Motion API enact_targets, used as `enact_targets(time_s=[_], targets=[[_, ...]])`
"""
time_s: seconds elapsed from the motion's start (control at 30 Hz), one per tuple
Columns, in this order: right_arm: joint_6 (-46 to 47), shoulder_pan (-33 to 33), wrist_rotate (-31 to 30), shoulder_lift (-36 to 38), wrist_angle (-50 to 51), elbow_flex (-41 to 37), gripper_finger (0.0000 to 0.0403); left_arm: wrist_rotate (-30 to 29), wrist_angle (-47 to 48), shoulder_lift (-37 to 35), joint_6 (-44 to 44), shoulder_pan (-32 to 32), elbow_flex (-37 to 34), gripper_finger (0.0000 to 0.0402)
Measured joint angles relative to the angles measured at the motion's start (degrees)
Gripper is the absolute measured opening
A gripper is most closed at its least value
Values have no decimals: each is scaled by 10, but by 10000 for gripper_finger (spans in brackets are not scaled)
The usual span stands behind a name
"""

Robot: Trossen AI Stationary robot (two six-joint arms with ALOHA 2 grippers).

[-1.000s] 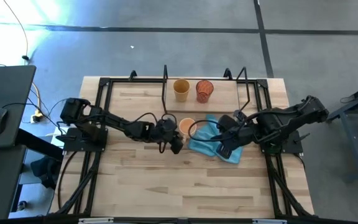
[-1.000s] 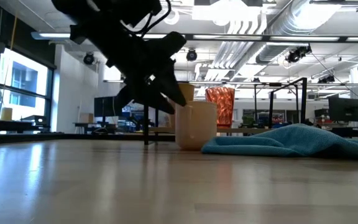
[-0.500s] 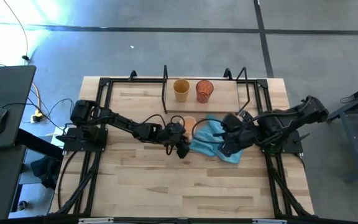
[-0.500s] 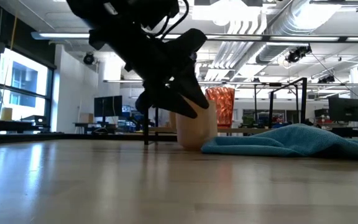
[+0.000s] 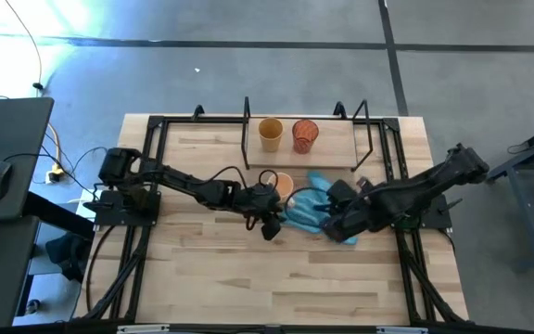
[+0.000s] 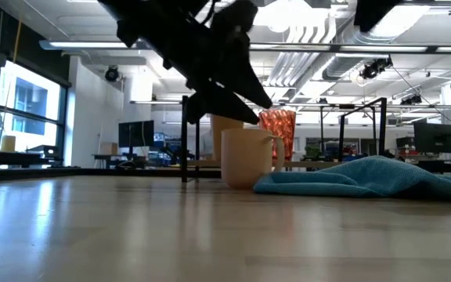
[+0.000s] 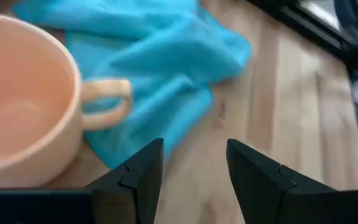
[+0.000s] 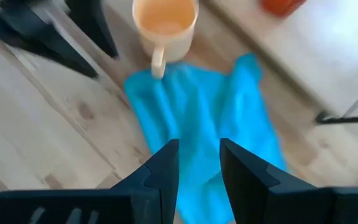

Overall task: Stack small to large cups/mugs on shelf
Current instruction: Put the light orange mug on the shelf

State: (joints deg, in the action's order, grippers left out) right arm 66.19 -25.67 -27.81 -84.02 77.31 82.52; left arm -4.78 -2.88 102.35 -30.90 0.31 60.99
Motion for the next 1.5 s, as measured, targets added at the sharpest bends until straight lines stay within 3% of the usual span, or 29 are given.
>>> enact_targets(time_s=[0.2,0.3,0.5,0.7,0.9,1.2,1.5], targets=[[-13,-2,6,-1,-235,-161,108,79,63,-54,49,-1,0,165],[-50,-2,-25,-1,-357,-231,108,98,103,-90,76,-1,0,166],[-74,-10,-128,0,-548,-351,108,77,180,-164,121,1,0,166],[-136,-10,-176,0,-744,-442,108,26,224,-222,141,1,-1,166],[-182,10,-212,0,-776,-460,108,1,232,-253,142,1,-1,166],[-232,45,-189,-9,-794,-459,108,-13,246,-278,144,1,-1,166],[-237,48,-169,-78,-902,-459,108,-24,264,-290,146,1,-1,166]])
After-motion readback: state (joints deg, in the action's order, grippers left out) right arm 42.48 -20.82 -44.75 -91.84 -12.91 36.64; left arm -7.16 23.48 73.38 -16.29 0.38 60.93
